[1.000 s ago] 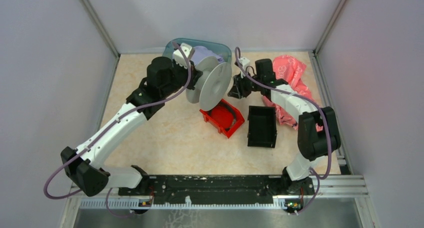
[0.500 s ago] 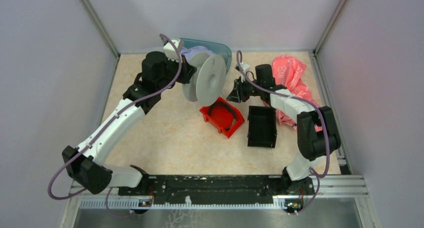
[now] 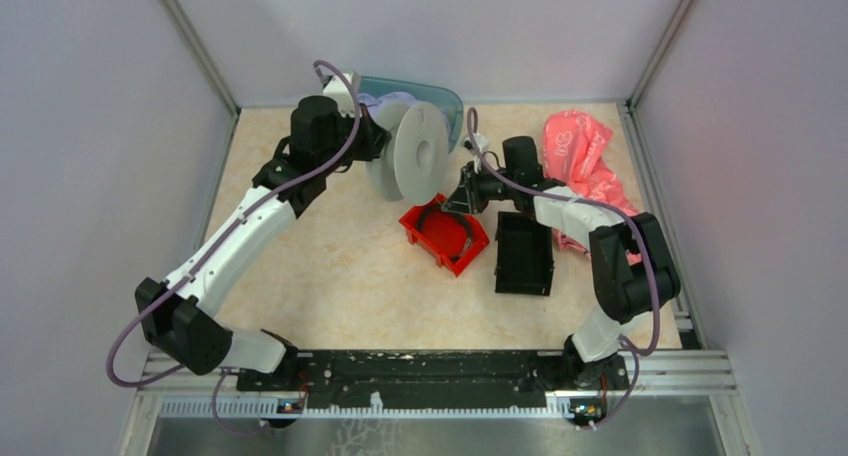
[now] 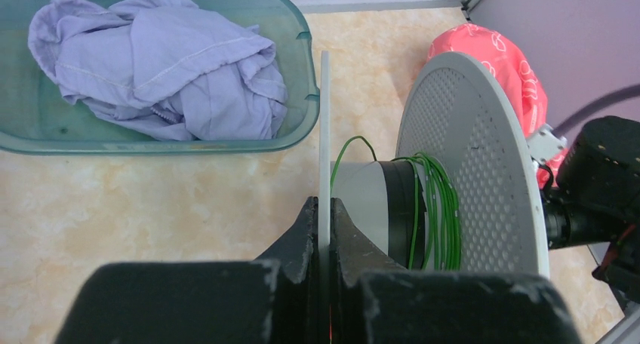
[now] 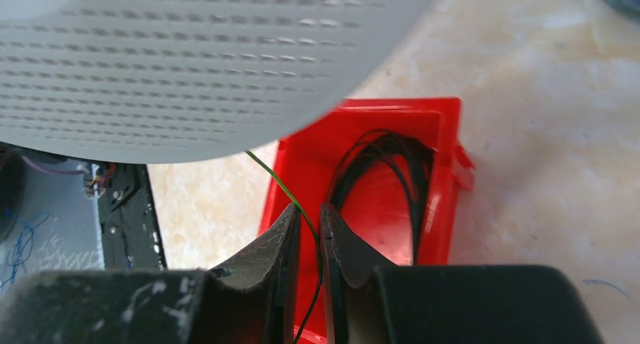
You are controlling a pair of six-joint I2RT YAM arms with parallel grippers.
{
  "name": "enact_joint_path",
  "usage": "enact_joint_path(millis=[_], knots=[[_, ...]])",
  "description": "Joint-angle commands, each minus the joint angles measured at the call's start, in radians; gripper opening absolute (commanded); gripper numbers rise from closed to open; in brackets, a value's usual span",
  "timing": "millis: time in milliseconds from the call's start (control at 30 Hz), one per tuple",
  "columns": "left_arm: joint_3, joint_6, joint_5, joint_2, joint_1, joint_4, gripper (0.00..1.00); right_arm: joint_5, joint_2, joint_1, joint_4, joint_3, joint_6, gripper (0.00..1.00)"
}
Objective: Wrap the cables
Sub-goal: Wrap the cable around the cable reel.
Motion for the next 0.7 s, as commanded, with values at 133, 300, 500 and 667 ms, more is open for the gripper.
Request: enact_joint_path(millis=[133,300,500,667], knots=[[0.043,-0.060,-0.023,0.015,0.009,0.058,0.00,-0.101,-0.064,0.075,0.211,-0.006,0.137,0.21],[0.035,-0.087,-0.002,0.010,0.039,0.058,0.00,-0.139,-0.072,0.074,0.247,-0.024,0.153,0.31],[0.035,-0.099,0.020,0.017,0.059,0.065,0.00,-0.168,-0.093,0.073,0.186,-0.027,0.087,0.53],[0.043,-0.094,0.018,0.021,0.067,0.068,0.00,-0.127,-0.124,0.073,0.091,-0.010,0.011,0.63]])
